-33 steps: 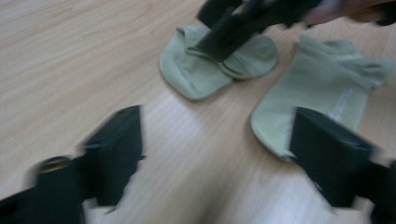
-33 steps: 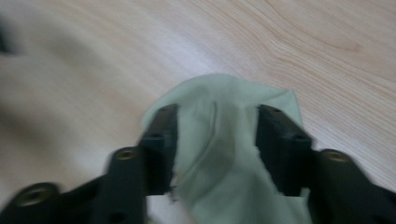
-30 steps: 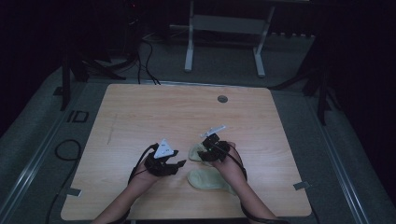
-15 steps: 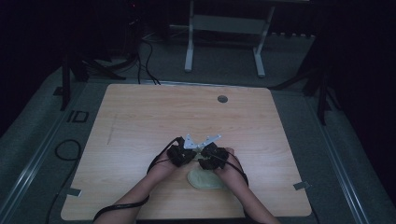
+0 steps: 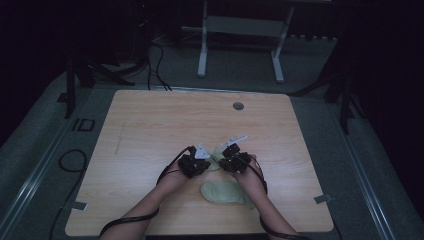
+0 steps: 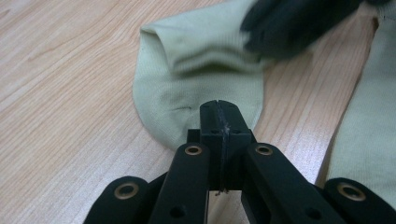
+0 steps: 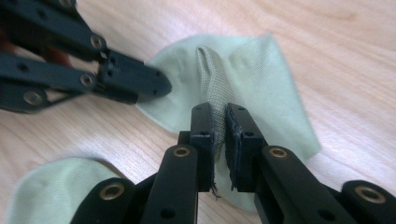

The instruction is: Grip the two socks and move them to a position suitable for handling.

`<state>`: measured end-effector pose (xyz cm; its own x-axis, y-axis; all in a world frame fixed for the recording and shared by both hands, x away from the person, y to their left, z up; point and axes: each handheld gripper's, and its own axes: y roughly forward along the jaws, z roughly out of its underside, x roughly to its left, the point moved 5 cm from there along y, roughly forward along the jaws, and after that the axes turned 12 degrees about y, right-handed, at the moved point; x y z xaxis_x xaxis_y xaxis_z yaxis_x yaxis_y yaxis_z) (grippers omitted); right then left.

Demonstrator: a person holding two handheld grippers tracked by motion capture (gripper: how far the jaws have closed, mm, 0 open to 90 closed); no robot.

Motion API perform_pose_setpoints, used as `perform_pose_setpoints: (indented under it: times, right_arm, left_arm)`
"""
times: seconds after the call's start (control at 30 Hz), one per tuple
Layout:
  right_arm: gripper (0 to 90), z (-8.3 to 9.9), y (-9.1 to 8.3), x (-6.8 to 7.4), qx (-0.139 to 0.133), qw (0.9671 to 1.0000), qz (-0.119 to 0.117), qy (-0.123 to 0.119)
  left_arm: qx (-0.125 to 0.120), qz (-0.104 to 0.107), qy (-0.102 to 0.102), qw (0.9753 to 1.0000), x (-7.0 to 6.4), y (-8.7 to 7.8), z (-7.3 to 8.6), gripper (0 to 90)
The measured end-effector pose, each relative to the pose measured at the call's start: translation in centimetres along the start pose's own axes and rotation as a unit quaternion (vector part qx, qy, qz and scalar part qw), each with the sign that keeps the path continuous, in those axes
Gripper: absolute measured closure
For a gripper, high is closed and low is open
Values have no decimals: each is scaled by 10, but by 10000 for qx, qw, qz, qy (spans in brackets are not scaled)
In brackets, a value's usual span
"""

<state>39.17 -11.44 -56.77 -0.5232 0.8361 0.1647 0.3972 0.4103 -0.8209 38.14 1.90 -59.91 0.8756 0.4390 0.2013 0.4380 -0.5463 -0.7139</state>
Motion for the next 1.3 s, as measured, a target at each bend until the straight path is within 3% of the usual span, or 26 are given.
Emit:
perform_pose_setpoints:
  times: [0.2, 0.3, 0.33, 0.47, 0.7, 0.87, 1.03, 1.13, 1.23, 1.3]
  right_arm:
    - [819, -11, -22, -16, -288, 9993, 26, 244]
    - [816, -15, -33, -28, -355, 9985, 27, 412]
    - [816, -16, -35, -31, -358, 9984, 31, 442]
    - [811, -17, -42, -51, -407, 9969, 185, 648]
    - [811, -6, -37, -86, -263, 9923, 266, 1178]
    - [774, 5, -31, -99, -137, 9903, 241, 1359]
    - [738, 4, -39, -106, -246, 9891, 506, 1363]
    - [738, -1, -46, -105, -388, 9889, 579, 1312]
    - [866, -4, -44, -94, -356, 9929, 438, 1046]
    - [897, -3, -37, -87, -241, 9950, 379, 891]
  left_arm:
    - [-4, 69, 77, 9999, 1, 0, 0, 894]
    - [63, 89, 304, 9995, 1, 0, -2, 894]
    - [130, 79, 475, 9988, 1, 0, -3, 894]
    - [188, 146, 631, 9977, 3, 0, -4, 893]
    - [107, 189, 558, 9982, 8, 1, -2, 893]
    - [132, 77, 560, 9983, 11, 3, -3, 891]
    - [106, 125, 442, 9989, 12, 3, -3, 890]
    - [142, 106, 513, 9985, 11, 3, -3, 891]
    - [122, 126, 520, 9985, 12, 3, -3, 890]
    - [98, 137, 480, 9987, 12, 3, -3, 890]
